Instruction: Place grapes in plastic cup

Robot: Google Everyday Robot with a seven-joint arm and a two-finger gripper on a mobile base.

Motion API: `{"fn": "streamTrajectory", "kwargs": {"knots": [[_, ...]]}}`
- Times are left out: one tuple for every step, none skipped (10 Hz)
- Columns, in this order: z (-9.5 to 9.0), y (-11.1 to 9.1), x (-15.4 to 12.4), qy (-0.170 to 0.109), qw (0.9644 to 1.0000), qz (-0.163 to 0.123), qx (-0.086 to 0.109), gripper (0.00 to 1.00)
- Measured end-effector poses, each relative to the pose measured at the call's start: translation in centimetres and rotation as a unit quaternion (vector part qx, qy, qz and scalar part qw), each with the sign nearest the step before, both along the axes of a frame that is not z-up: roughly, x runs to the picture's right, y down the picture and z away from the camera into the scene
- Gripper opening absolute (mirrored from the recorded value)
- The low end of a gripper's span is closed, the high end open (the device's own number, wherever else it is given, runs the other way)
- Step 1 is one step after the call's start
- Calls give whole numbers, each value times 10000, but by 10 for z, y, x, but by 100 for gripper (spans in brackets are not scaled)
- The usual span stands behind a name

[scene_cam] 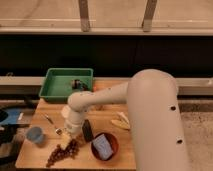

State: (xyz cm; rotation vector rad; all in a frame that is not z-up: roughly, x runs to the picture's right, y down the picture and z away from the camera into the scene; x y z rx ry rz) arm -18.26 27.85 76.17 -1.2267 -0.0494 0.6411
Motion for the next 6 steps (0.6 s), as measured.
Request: {"fn": "streamTrajectory", "kwargs": {"knots": [[6, 17, 14, 124, 9997, 132, -133, 22], [6, 20, 14, 123, 9998, 113, -138, 12], [6, 20, 16, 141, 9997, 129, -156, 5], [6, 20, 14, 121, 9998, 111, -146, 0], [6, 20, 16, 132, 9997, 123, -148, 0], [6, 19, 16, 133, 9997, 125, -146, 0]]}}
